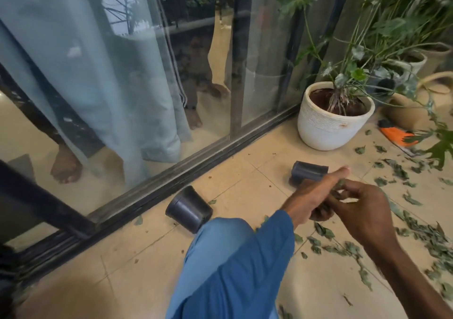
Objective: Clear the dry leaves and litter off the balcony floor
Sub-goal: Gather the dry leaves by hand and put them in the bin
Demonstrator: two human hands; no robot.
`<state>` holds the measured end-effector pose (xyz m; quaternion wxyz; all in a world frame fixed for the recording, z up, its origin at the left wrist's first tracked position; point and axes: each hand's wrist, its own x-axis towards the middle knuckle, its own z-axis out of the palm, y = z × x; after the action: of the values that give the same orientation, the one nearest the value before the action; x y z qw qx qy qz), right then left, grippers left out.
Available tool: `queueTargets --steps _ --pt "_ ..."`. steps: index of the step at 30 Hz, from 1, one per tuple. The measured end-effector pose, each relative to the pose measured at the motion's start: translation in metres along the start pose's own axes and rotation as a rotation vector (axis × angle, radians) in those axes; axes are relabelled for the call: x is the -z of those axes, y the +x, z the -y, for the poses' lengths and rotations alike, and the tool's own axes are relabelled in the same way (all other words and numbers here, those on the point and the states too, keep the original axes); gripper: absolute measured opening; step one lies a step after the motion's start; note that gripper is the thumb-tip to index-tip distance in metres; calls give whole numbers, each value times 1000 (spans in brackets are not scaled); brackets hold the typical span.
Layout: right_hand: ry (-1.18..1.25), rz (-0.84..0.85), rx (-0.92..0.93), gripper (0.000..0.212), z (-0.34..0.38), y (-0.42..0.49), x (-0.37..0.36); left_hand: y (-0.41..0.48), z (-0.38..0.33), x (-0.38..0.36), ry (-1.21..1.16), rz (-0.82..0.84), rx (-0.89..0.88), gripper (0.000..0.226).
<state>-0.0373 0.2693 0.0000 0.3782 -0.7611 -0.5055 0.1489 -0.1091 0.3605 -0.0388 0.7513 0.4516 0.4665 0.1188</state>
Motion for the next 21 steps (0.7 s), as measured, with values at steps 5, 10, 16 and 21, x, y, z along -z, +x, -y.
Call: queueTargets --steps 5,10,16,21 --pt "27 44 -39 19 -16 11 -5 16 5 -9 -45 -103 43 59" --pt "59 -42 -62 25 -25 8 -24 24 14 -8 -56 -300 8 59" --pt "416 226 -157 21 -19 5 -28 30 18 17 182 -529 -124 56" --pt "591 276 -208 15 -11 0 -34 26 22 34 318 -582 -161 52"
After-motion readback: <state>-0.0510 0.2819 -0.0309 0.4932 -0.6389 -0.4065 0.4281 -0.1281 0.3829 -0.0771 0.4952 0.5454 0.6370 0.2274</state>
